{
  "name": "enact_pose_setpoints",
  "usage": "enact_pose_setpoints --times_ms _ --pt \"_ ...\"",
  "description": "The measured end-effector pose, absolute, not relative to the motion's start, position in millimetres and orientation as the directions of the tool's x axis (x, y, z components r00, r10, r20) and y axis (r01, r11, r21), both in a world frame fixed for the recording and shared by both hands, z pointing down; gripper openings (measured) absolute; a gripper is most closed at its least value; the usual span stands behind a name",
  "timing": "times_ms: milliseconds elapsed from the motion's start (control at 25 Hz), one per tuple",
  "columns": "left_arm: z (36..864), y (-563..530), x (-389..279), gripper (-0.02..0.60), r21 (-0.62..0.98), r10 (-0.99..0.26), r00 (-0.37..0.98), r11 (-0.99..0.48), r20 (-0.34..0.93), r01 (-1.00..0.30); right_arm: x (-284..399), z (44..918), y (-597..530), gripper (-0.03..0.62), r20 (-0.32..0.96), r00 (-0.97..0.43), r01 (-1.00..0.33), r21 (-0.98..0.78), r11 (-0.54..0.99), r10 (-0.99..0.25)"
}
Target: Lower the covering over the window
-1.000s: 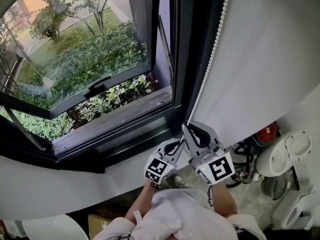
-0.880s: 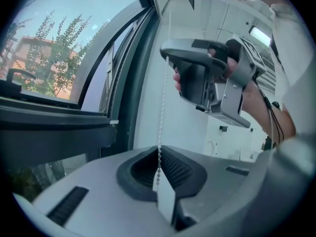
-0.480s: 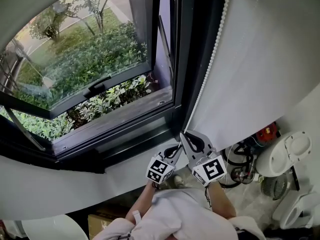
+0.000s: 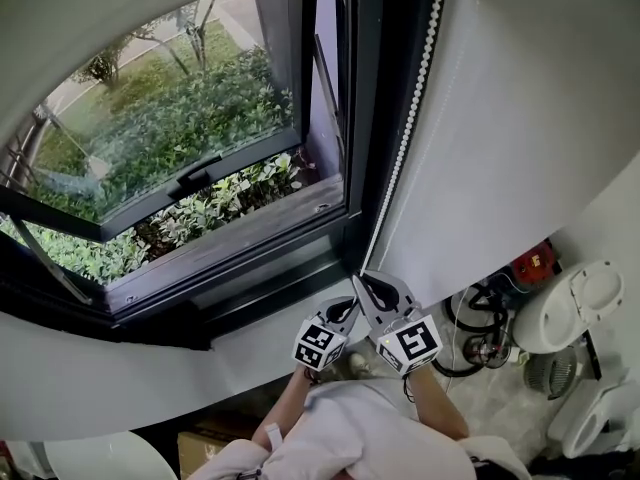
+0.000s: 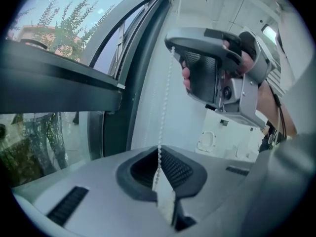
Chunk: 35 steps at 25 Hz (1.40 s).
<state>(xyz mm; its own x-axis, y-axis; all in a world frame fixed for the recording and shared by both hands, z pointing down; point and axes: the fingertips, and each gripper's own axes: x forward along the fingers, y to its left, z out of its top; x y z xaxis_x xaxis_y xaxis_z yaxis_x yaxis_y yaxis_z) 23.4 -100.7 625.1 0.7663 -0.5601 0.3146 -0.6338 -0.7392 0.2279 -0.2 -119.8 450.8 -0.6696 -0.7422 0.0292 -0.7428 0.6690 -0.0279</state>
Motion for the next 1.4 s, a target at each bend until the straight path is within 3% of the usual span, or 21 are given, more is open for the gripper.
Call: enact_pose_setpoints --times_ms 360,520,1000,1160,1400 --pt "600.4 -93.8 6.1 0.028 0.206 -0.596 0.75 -0.726 0.286 -0.656 0.4 450.2 -116.4 0.0 0.018 -0.673 -0.74 -0.032 0.672 -0.739" --pt "569.3 -89.0 -0.8 0.089 0.188 -0.612 0.753 -0.732 0.242 -0.655 3.0 449.7 -116.8 0.001 0.018 -0.674 -0.739 -0.033 0.673 -0.739" --pt "399.7 -91.4 -25.4 0.094 0.008 -0.669 0.743 -0.743 -0.037 -0.669 10.0 451.2 -118.0 0.002 0.014 -0.671 -0.742 -0.04 0.67 -0.742" --pt "366.4 -101.7 -15.7 0.094 -0.073 -0.658 0.752 -0.749 -0.043 -0.659 7.1 450.1 -116.5 0.002 0.012 -0.677 -0.736 -0.047 0.676 -0.736" --pt "324.0 -111.4 -1.6 0.094 -0.073 -0.616 0.776 -0.775 -0.136 -0.628 0.7 448.2 -112.7 0.002 0.013 -0.688 -0.726 -0.044 0.687 -0.726"
